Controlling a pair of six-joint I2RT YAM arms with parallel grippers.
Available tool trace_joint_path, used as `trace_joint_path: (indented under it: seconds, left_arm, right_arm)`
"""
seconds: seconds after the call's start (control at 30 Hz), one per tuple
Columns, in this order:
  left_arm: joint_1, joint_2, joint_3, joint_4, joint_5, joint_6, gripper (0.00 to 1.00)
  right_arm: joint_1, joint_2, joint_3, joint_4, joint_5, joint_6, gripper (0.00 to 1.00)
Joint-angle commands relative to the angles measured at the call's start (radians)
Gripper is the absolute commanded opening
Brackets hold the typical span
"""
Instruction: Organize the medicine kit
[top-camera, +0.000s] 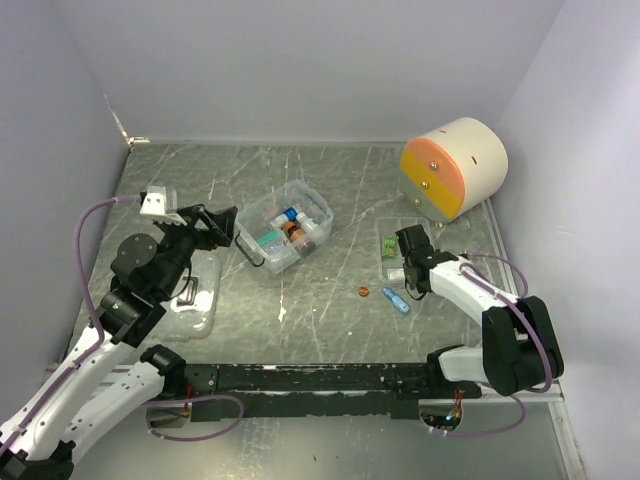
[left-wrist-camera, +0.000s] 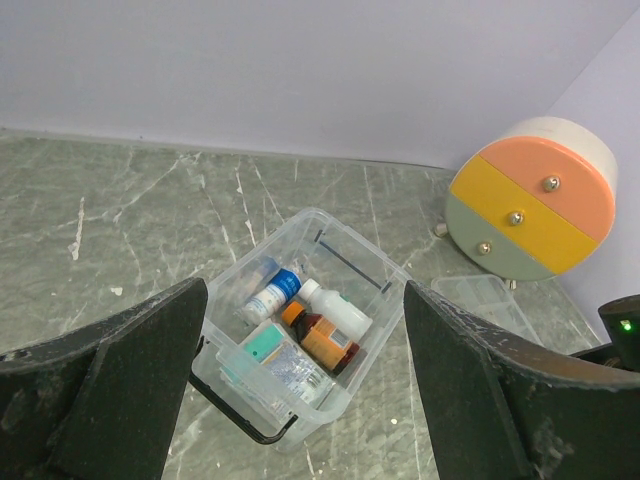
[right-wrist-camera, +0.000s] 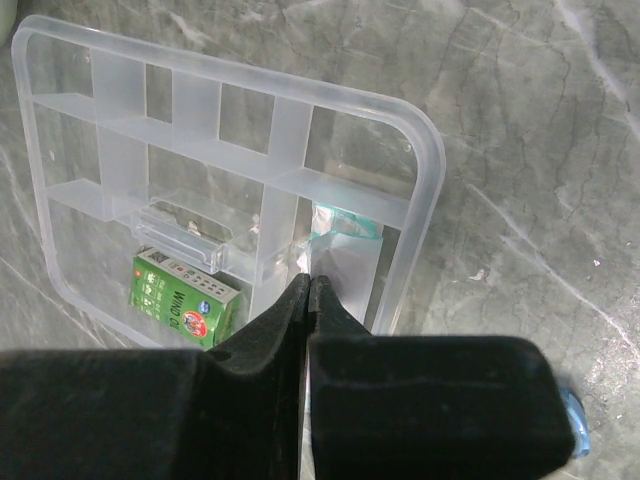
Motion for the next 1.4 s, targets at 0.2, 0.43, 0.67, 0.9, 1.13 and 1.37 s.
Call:
trace_joint_path:
  seconds: [0.2,0.43,0.67,0.9,1.13,1.37]
  left_arm:
    - [0.006,-0.001,0.014,0.017,0.014,-0.006,0.91]
    - [0.006,0.002,0.015,0.019,0.023,-0.007,0.91]
    - [0.005,0.016,0.018,0.025,0.052,-0.009,0.91]
    - [0.005,0.022,0.019,0.027,0.062,-0.009,0.91]
    - [0.005,0.033,0.023,0.024,0.064,-0.006,0.91]
    - [0.005,0.034,0.020,0.026,0.060,-0.007,0.91]
  right_arm:
    - [-0.006,0.001,0.116,-0.086,0.056,-0.129,0.28]
    - [-0.006,-0.089,0.119,-0.025,0.008,-0.453,0.39]
    - [-0.006,-0.179,0.088,0.136,-0.288,-0.946,0.41]
    - [0.164,-0.090,0.164,0.052,-0.254,-1.079,0.48]
    - [0.269,0.034,0.209,0.017,-0.178,-1.053,0.52]
    - [0.246,0.145,0.266,0.028,-0.138,-1.084,0.50]
